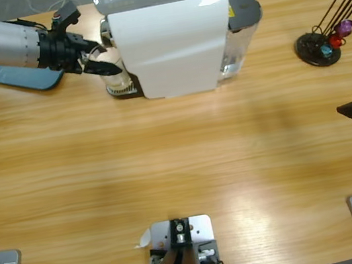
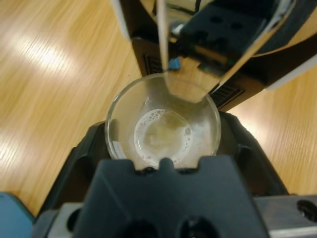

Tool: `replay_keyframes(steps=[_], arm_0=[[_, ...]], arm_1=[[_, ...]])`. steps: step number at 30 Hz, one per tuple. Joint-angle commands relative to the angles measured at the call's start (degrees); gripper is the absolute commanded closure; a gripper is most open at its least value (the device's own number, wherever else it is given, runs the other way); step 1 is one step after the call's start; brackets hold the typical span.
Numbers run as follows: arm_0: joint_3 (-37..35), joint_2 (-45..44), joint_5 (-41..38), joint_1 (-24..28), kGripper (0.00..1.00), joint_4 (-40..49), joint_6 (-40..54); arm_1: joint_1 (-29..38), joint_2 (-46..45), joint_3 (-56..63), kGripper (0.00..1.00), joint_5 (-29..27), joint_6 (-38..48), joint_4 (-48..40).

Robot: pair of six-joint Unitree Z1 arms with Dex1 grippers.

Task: Pour coffee

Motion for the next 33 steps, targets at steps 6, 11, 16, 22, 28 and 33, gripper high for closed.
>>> replay_keyframes(steps=[6,11,16,22,28,33], arm_0=[[3.71,-9.67,3.36,11.38,1.0,-0.59,-2.7],[3.66,-9.26,9.14,19.41,1.0,-1.66,-6.68],[2.62,-4.61,14.42,24.73,1.0,-5.37,-10.95],[-0.33,1.56,14.57,26.49,1.0,-6.69,-14.5],[-0.03,3.81,16.07,26.83,1.0,-6.65,-15.11],[0.81,5.55,14.98,26.83,1.0,-6.83,-16.17]], arm_1=[[0.41,1.31,0.7,0.013,-1.02,0.78,0.79],[0.41,1.39,0.7,0.013,-1.02,0.78,0.79],[0.41,1.39,0.67,0.013,-1.02,0.78,0.79],[0.41,1.48,0.7,0.013,-1.02,0.78,0.79],[0.41,1.75,0.62,0.013,-1.02,0.78,0.79],[0.41,1.92,0.53,0.013,-1.02,0.78,0.79]])
